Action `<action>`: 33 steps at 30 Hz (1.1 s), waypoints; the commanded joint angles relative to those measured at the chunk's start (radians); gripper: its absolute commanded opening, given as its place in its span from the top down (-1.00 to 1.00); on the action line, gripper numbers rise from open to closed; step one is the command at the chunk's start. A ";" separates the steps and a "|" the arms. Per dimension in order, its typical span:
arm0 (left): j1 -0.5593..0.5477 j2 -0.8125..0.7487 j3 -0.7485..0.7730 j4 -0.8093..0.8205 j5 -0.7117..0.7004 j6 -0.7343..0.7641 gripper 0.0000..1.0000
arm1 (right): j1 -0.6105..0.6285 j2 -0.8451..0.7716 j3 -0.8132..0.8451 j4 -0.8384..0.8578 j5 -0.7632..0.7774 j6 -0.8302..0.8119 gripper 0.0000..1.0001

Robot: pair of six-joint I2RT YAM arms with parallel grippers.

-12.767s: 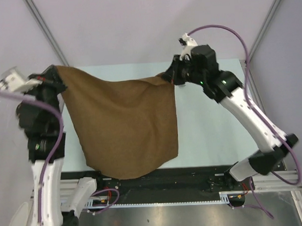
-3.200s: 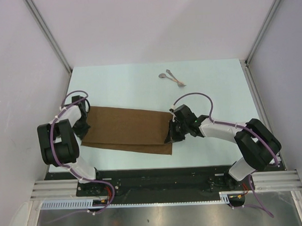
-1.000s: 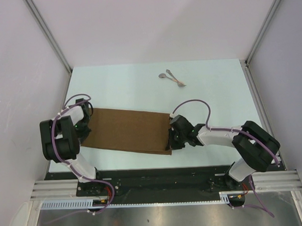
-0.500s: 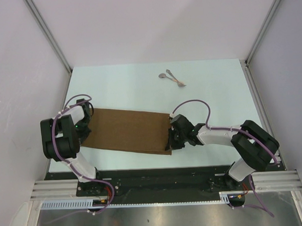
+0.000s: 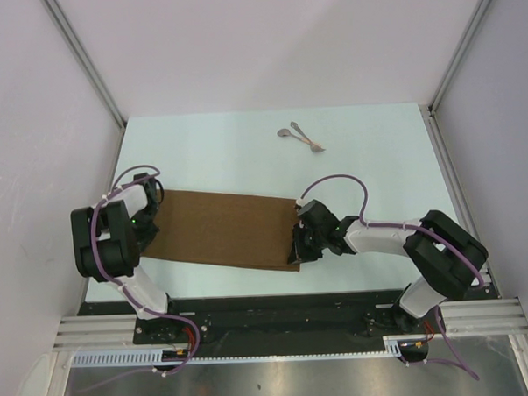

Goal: Fold the napkin into a case and place the utensils inside
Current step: Fold and flatten the napkin at the center of the board.

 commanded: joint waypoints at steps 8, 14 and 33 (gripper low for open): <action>0.006 -0.152 0.032 -0.047 0.034 -0.030 0.06 | -0.003 -0.004 -0.026 -0.069 0.038 -0.042 0.52; -0.017 -0.308 0.040 -0.092 0.094 -0.048 -0.11 | -0.012 -0.032 -0.020 -0.087 0.045 -0.051 0.39; -0.206 -0.293 -0.055 0.121 0.446 -0.060 0.06 | -0.004 -0.116 -0.036 -0.138 0.098 -0.031 0.71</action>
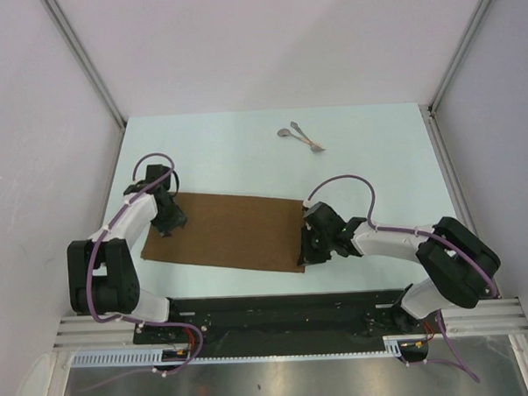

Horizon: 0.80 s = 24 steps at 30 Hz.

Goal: Fold the napkin into a case and place the utensils inside
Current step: Fold and flatten the napkin at the center of the board, then smooth out the rectangle-folded napkin at the center of the board.

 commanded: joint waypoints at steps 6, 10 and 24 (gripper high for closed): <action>-0.005 -0.032 0.044 0.079 0.057 0.034 -0.01 | -0.002 -0.090 0.030 -0.134 0.075 -0.064 -0.08; 0.001 -0.009 0.075 0.171 0.181 0.067 0.00 | -0.126 -0.184 0.042 -0.092 0.139 -0.179 -0.43; 0.122 0.298 0.213 0.358 0.557 0.034 0.38 | -0.300 0.302 0.435 0.258 -0.286 -0.154 0.57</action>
